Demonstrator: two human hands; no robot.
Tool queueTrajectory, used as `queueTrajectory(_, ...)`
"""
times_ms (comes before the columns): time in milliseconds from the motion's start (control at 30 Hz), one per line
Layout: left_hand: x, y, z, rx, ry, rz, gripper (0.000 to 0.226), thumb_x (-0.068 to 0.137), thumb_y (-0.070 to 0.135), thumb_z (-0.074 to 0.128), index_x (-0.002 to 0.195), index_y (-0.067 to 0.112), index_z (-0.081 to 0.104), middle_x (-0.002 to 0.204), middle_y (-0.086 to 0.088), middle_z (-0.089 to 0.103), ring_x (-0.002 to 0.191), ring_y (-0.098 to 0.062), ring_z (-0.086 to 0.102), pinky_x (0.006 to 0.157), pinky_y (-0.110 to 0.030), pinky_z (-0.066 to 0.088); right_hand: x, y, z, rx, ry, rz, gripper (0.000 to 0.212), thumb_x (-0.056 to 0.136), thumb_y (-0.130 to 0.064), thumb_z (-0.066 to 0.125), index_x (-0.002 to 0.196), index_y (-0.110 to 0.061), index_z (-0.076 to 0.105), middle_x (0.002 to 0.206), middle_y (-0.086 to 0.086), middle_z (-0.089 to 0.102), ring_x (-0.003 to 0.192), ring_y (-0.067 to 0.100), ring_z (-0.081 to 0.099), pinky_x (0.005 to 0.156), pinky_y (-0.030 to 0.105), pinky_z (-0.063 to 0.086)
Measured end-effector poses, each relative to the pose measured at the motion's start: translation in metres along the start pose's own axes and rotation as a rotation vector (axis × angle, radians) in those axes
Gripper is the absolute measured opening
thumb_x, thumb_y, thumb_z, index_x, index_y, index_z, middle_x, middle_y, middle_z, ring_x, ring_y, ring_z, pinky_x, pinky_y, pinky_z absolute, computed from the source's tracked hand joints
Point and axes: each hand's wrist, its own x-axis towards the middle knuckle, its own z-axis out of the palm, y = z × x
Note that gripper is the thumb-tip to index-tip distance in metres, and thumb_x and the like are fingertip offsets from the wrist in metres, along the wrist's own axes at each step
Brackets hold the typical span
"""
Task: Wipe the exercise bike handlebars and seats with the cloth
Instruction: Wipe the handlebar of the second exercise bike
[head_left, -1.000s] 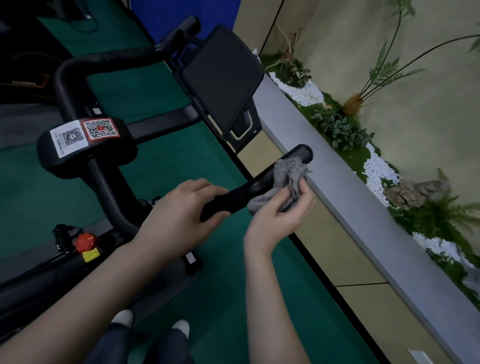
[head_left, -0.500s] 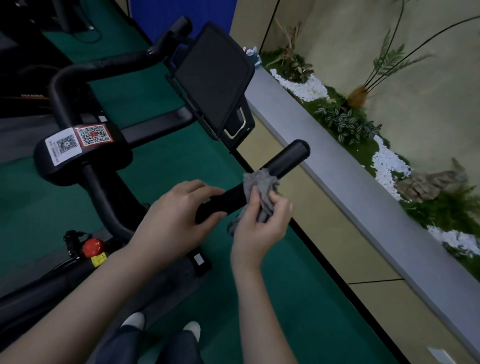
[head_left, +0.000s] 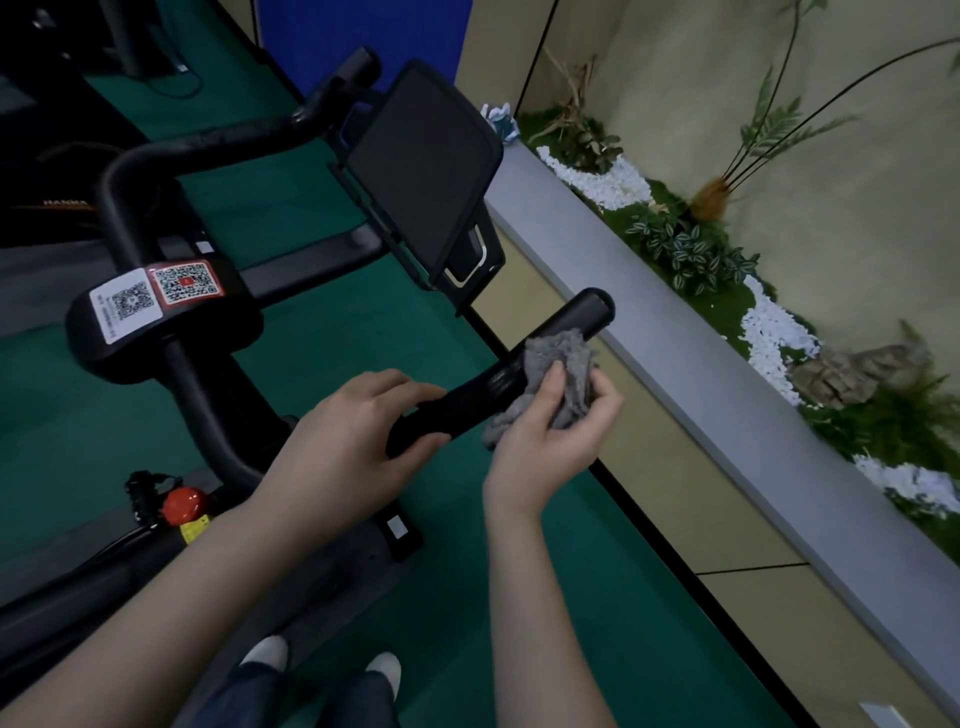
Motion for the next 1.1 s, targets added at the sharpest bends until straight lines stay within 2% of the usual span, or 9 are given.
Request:
queueTrajectory(67, 0.001, 0.001, -0.001, 0.007, -0.001, 0.003, 0.044, 0.082, 0.049, 0.051, 0.118, 0.027, 0.062, 0.099, 0.013, 0.058, 0.091, -0.010, 0.055, 0.074, -0.036, 0.052, 0.019, -0.004, 0.002, 0.000, 0.021, -0.034, 0.014, 0.094, -0.014, 0.058, 0.102, -0.026, 0.054, 0.100, 0.007, 0.058, 0.091, 0.011, 0.058, 0.078, 0.020, 0.046)
queueTrajectory(200, 0.001, 0.002, -0.001, 0.017, 0.006, 0.002, 0.043, 0.082, 0.048, 0.053, 0.117, 0.025, 0.063, 0.098, 0.012, 0.059, 0.092, -0.012, 0.054, 0.073, -0.037, 0.051, 0.063, -0.018, 0.001, -0.196, -0.076, -0.312, 0.018, 0.087, -0.005, 0.065, 0.104, 0.001, 0.063, 0.098, 0.007, 0.054, 0.092, -0.012, 0.050, 0.078, 0.005, 0.038)
queueTrajectory(300, 0.004, 0.001, -0.001, 0.011, 0.014, 0.006, 0.034, 0.084, 0.039, 0.066, 0.115, 0.024, 0.063, 0.096, 0.012, 0.059, 0.091, -0.012, 0.052, 0.073, -0.039, 0.051, 0.096, -0.026, -0.002, -0.463, -0.420, -0.617, 0.020, 0.083, -0.012, 0.071, 0.101, -0.004, 0.069, 0.091, 0.008, 0.059, 0.092, 0.010, 0.045, 0.079, 0.012, 0.032)
queueTrajectory(367, 0.004, 0.001, -0.001, -0.002, 0.012, 0.004, 0.033, 0.084, 0.037, 0.068, 0.114, 0.023, 0.064, 0.096, 0.010, 0.060, 0.092, -0.013, 0.053, 0.075, -0.038, 0.050, 0.118, -0.040, 0.001, -0.601, -0.702, -0.696, 0.020, 0.082, -0.021, 0.072, 0.100, -0.012, 0.072, 0.089, 0.001, 0.061, 0.094, 0.015, 0.041, 0.077, 0.024, 0.025)
queueTrajectory(500, 0.005, -0.001, 0.001, -0.033, 0.012, 0.001, 0.035, 0.084, 0.039, 0.066, 0.115, 0.024, 0.063, 0.098, 0.011, 0.060, 0.094, -0.012, 0.054, 0.076, -0.036, 0.050, 0.142, -0.071, 0.019, -0.756, -1.238, -0.537, 0.016, 0.081, -0.028, 0.074, 0.094, -0.019, 0.072, 0.088, -0.001, 0.068, 0.088, 0.017, 0.059, 0.080, 0.037, 0.046)
queueTrajectory(667, 0.005, -0.003, 0.002, -0.044, 0.027, -0.006, 0.034, 0.082, 0.039, 0.069, 0.112, 0.024, 0.064, 0.098, 0.010, 0.061, 0.094, -0.015, 0.056, 0.074, -0.034, 0.049, 0.117, -0.071, 0.044, -1.003, -1.583, -0.604, 0.018, 0.084, -0.040, 0.068, 0.097, -0.028, 0.070, 0.091, -0.002, 0.068, 0.086, 0.016, 0.060, 0.075, 0.040, 0.053)
queueTrajectory(767, 0.004, -0.003, 0.002, -0.052, 0.027, -0.009, 0.034, 0.082, 0.038, 0.069, 0.112, 0.024, 0.064, 0.098, 0.010, 0.061, 0.095, -0.015, 0.056, 0.075, -0.031, 0.047, 0.113, -0.070, 0.052, -1.106, -1.643, -0.613, 0.016, 0.087, -0.037, 0.065, 0.094, -0.023, 0.068, 0.089, 0.002, 0.066, 0.085, 0.019, 0.060, 0.072, 0.040, 0.053)
queueTrajectory(933, 0.005, -0.003, 0.003, -0.055, 0.022, -0.011, 0.033, 0.083, 0.040, 0.066, 0.113, 0.027, 0.063, 0.098, 0.012, 0.060, 0.096, -0.013, 0.055, 0.075, -0.027, 0.044, 0.145, -0.084, 0.066, -1.231, -1.503, -0.519, 0.018, 0.085, -0.031, 0.069, 0.090, -0.014, 0.071, 0.084, 0.010, 0.068, 0.083, 0.025, 0.063, 0.076, 0.043, 0.054)
queueTrajectory(1100, 0.005, -0.005, 0.003, -0.048, 0.005, -0.019, 0.036, 0.081, 0.046, 0.058, 0.112, 0.027, 0.063, 0.098, 0.012, 0.060, 0.096, -0.014, 0.055, 0.073, -0.025, 0.042, 0.138, -0.086, 0.072, -1.262, -1.633, -0.411, 0.023, 0.085, -0.032, 0.070, 0.092, -0.011, 0.068, 0.090, 0.012, 0.065, 0.089, 0.024, 0.060, 0.075, 0.036, 0.052)
